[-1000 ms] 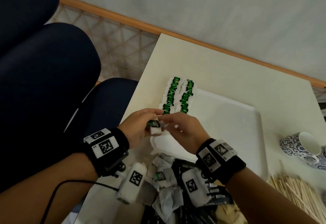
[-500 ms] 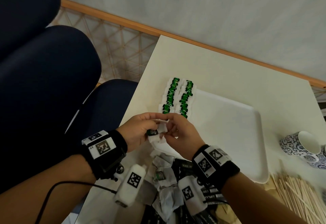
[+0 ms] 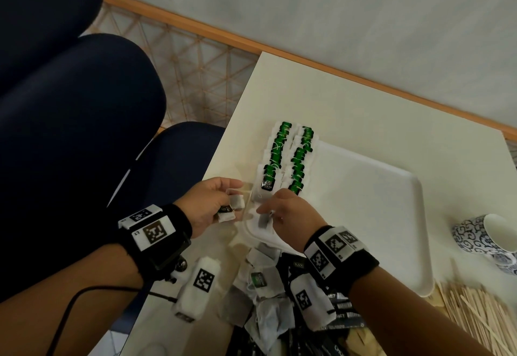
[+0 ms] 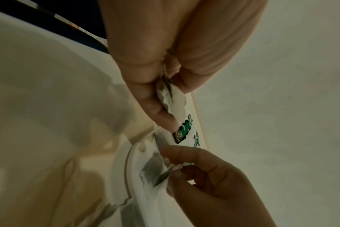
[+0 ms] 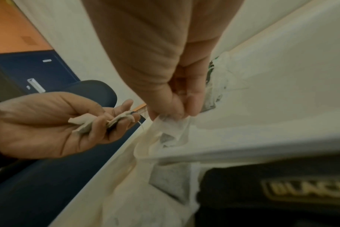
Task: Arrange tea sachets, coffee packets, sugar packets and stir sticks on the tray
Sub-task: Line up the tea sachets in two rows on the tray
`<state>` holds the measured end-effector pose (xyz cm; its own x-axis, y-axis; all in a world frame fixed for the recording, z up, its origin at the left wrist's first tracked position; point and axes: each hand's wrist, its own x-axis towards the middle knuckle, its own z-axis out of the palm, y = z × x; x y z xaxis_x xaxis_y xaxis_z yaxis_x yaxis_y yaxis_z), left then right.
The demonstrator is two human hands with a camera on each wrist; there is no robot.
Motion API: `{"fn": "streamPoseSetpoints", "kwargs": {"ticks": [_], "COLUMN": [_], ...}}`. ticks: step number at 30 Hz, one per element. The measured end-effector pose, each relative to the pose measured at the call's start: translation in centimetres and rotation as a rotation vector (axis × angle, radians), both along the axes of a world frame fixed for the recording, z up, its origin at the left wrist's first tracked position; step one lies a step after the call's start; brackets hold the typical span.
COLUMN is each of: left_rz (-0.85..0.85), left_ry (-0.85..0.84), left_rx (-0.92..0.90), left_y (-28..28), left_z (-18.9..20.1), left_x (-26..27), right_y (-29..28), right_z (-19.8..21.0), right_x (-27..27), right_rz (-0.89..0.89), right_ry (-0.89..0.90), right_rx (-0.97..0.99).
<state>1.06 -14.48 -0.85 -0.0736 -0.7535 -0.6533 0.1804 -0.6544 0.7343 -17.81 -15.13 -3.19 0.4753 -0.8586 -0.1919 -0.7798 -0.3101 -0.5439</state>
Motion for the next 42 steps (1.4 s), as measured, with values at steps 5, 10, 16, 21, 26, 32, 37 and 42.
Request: {"fn": "streamPoseSetpoints", "kwargs": {"ticks": [5, 10, 16, 21, 26, 32, 37, 42], "left_rz": [-0.031, -0.102, -0.123, -0.102, -0.088, -0.102, -0.088, -0.081], "left_ry": [-0.062, -0.083, -0.025, 0.034, 0.03, 0.015, 0.032, 0.049], "left_rx": [-0.01, -0.031, -0.051, -0.053, -0.039, -0.025, -0.039, -0.079], "left_y": [-0.1, 0.0, 0.0, -0.1, -0.3, -0.6, -0.5, -0.3], "left_z": [-0.6, -0.7, -0.2, 0.2, 0.1, 0.1, 0.0, 0.2], "left_x": [-0.1, -0.5, -0.7, -0.8, -0.8, -1.0, -1.8, -2.7], "right_y": [0.4, 0.2, -0.5, -1.5, -2.6, -2.9, -1.6, -0.9], "right_z": [0.3, 0.6, 3.2, 3.3, 2.4, 2.2, 3.7, 2.6], "right_x": [-0.6, -1.8, -3.5, -4.0, -3.9, -4.0, -2.3, -0.8], "right_rz": [-0.054, -0.113, -0.016, -0.027, -0.104, -0.108, -0.182, -0.347], "right_ry": [-0.115, -0.176, -0.141, -0.084, -0.097, -0.097, -0.278, -0.481], "right_rx": [-0.033, -0.077, -0.091, 0.033, 0.038, -0.063, -0.034, 0.396]}}
